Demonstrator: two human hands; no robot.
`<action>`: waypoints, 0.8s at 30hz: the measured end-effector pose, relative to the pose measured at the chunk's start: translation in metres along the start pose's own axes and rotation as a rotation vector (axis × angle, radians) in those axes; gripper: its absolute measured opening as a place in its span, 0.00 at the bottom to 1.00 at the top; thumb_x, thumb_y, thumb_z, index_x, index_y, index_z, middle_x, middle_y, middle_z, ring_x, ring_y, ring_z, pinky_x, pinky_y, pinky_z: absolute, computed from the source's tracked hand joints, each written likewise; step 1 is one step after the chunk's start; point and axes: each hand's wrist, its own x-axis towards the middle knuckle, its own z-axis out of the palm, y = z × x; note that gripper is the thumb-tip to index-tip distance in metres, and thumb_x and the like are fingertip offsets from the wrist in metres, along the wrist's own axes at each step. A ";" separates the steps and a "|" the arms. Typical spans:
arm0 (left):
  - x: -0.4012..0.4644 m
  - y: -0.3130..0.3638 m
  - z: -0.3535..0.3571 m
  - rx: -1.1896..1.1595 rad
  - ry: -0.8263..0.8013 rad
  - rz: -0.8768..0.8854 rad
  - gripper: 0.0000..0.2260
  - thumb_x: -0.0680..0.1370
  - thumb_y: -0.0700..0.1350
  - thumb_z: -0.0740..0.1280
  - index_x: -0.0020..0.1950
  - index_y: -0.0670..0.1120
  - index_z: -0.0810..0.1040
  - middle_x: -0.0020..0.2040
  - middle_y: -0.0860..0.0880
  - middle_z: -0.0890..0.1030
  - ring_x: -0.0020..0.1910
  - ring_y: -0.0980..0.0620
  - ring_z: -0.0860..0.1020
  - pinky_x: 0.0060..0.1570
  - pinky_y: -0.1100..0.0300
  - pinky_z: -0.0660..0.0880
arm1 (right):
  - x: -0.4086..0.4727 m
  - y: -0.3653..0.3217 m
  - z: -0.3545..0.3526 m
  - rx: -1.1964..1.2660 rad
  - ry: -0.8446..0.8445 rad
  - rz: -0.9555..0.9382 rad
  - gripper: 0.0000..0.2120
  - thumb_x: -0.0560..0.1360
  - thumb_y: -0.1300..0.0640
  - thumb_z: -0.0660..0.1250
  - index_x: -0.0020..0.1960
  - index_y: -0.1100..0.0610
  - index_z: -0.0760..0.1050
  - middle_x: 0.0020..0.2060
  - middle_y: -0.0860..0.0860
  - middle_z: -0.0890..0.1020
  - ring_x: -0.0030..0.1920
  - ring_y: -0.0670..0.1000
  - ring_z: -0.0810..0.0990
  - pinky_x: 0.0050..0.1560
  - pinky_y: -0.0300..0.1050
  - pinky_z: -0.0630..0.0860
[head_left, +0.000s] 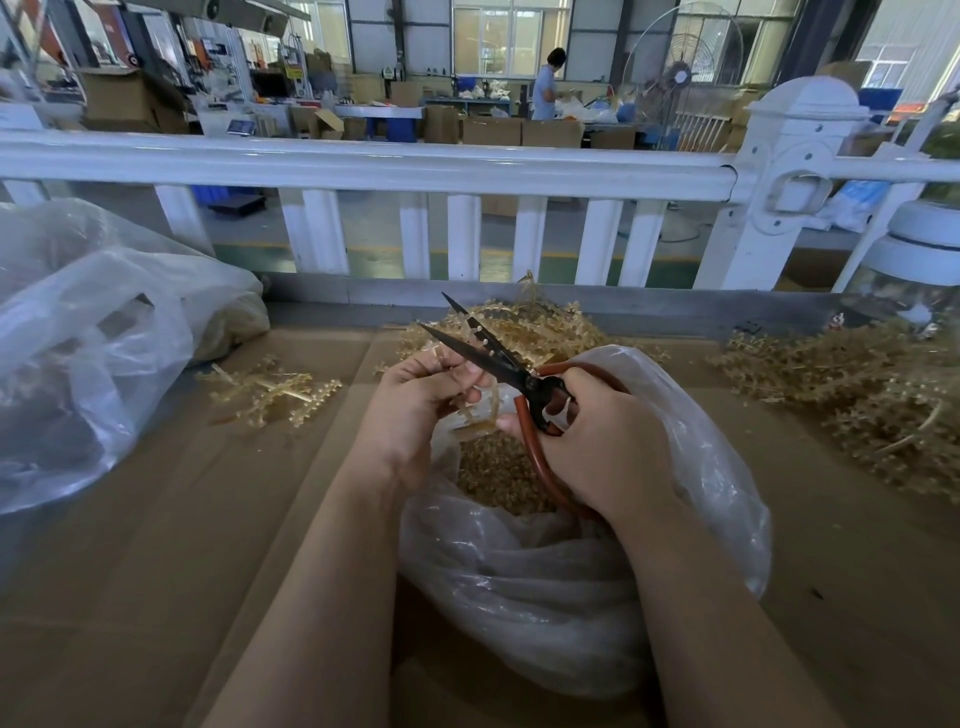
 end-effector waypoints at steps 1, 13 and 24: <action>0.000 0.000 0.000 -0.001 -0.001 -0.003 0.01 0.67 0.39 0.70 0.37 0.44 0.80 0.33 0.47 0.81 0.30 0.55 0.75 0.34 0.65 0.75 | 0.000 0.000 0.000 0.000 0.007 -0.004 0.31 0.69 0.23 0.58 0.44 0.51 0.77 0.35 0.43 0.80 0.35 0.44 0.78 0.38 0.43 0.80; 0.001 0.000 0.000 0.009 -0.039 0.014 0.02 0.70 0.39 0.70 0.38 0.43 0.78 0.32 0.47 0.79 0.30 0.56 0.76 0.34 0.64 0.76 | 0.001 -0.004 -0.002 -0.002 0.035 -0.028 0.34 0.70 0.22 0.56 0.47 0.51 0.79 0.36 0.42 0.81 0.35 0.43 0.78 0.36 0.40 0.79; 0.001 -0.003 0.003 0.074 -0.020 0.050 0.04 0.73 0.38 0.71 0.45 0.38 0.79 0.43 0.42 0.83 0.42 0.48 0.81 0.46 0.56 0.78 | -0.001 -0.004 -0.002 0.020 0.059 -0.019 0.39 0.67 0.18 0.48 0.44 0.50 0.78 0.36 0.41 0.82 0.35 0.42 0.77 0.35 0.34 0.75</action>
